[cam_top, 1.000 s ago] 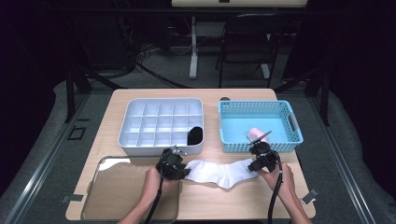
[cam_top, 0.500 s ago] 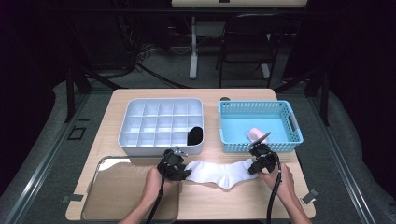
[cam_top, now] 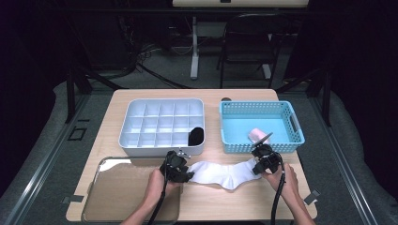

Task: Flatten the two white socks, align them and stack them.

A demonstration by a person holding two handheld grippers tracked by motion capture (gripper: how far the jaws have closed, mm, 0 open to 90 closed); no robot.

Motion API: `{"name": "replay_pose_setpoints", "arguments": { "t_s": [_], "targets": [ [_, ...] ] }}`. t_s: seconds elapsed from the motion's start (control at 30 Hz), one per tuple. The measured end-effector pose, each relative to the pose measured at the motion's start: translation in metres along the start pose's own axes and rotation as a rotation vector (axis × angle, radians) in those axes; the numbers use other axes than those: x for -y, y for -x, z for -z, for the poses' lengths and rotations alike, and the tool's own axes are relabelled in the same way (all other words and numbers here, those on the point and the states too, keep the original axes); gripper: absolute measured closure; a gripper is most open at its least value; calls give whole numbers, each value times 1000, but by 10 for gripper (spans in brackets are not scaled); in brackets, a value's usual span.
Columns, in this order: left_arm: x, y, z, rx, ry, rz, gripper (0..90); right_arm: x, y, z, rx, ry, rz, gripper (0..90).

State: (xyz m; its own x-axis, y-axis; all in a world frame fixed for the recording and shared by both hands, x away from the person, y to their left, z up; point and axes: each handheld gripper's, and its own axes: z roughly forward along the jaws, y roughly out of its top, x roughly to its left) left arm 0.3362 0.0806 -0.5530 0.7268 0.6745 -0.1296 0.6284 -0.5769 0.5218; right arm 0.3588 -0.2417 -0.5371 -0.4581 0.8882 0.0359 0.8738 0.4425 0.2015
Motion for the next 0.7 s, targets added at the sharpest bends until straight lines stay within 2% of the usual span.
{"name": "replay_pose_setpoints", "arguments": {
  "t_s": [0.03, 0.1, 0.17, 0.27, 0.3, 0.43, 0.47, 0.53, 0.57, 0.7],
  "targets": [
    [0, 0, 0, -1, -2, -2, 613, 2, -1, -3, -10, 39, -33, 786],
    [0, 1, 0, -4, -4, -5, 610, 1, 0, -2, -6, 14, -16, 783],
    [0, 1, -1, -4, -5, -4, 610, 1, 1, -2, -8, 11, -20, 781],
    [0, 1, -1, -1, -9, -5, 611, 2, 1, -2, -8, 11, -28, 782],
    [0, 1, -1, -1, -10, -7, 617, 3, -1, -3, -7, 33, -47, 783],
    [0, 2, -2, -4, -15, -13, 635, 2, 2, -1, -6, 1, -25, 784],
    [0, 2, -2, -7, -17, -15, 639, 4, 1, -3, -10, 34, -51, 785],
    [0, 2, -3, -11, -20, -18, 649, 2, 3, 0, -4, 1, -25, 786],
    [1, 2, -3, -15, -22, -20, 657, 3, 2, 0, -6, 18, -41, 787],
    [1, 3, -5, -14, -28, -22, 691, 3, 3, 4, -3, 16, -34, 788]
  ]
}}
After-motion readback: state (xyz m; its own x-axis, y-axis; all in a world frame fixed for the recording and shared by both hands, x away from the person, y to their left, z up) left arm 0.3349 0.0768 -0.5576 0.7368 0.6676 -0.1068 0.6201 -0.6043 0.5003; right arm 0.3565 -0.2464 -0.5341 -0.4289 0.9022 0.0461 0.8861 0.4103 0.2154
